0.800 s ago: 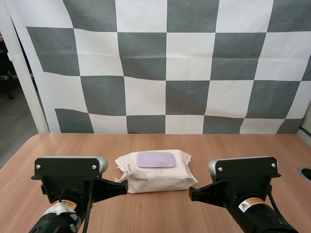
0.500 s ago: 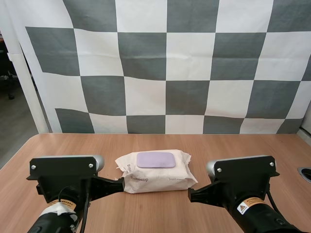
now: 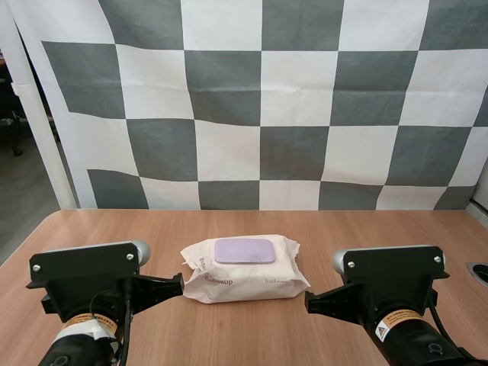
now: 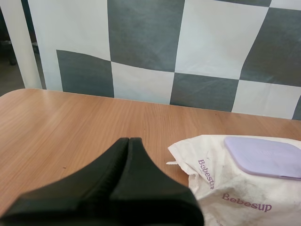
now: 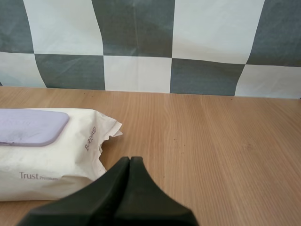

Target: Open the wet wipes lid

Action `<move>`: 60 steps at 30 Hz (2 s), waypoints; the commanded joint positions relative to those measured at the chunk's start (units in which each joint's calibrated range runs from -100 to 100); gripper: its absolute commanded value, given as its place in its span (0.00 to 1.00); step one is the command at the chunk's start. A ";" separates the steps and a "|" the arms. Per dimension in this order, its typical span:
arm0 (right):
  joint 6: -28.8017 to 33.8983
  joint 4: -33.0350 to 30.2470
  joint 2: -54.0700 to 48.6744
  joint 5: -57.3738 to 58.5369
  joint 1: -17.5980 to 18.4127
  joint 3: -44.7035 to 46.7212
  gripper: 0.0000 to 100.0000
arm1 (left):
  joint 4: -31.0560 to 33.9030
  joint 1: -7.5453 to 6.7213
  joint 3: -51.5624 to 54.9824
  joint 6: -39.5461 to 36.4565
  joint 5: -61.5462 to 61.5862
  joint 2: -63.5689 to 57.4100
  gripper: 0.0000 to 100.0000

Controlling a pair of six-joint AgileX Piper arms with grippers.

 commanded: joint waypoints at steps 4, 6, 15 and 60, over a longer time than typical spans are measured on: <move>0.06 -0.02 0.00 -0.09 0.00 0.00 0.00 | 0.02 0.01 0.00 0.00 0.02 0.00 0.00; 0.06 -0.02 0.00 -0.09 0.00 0.00 0.00 | 0.02 0.01 0.00 0.00 0.02 0.00 0.00; 0.06 -0.02 0.00 -0.09 0.00 0.00 0.00 | 0.02 0.01 0.00 0.00 0.02 0.00 0.00; -0.07 -4.50 0.00 18.22 0.00 -33.12 0.00 | 4.15 0.01 -33.02 0.29 29.35 0.00 0.00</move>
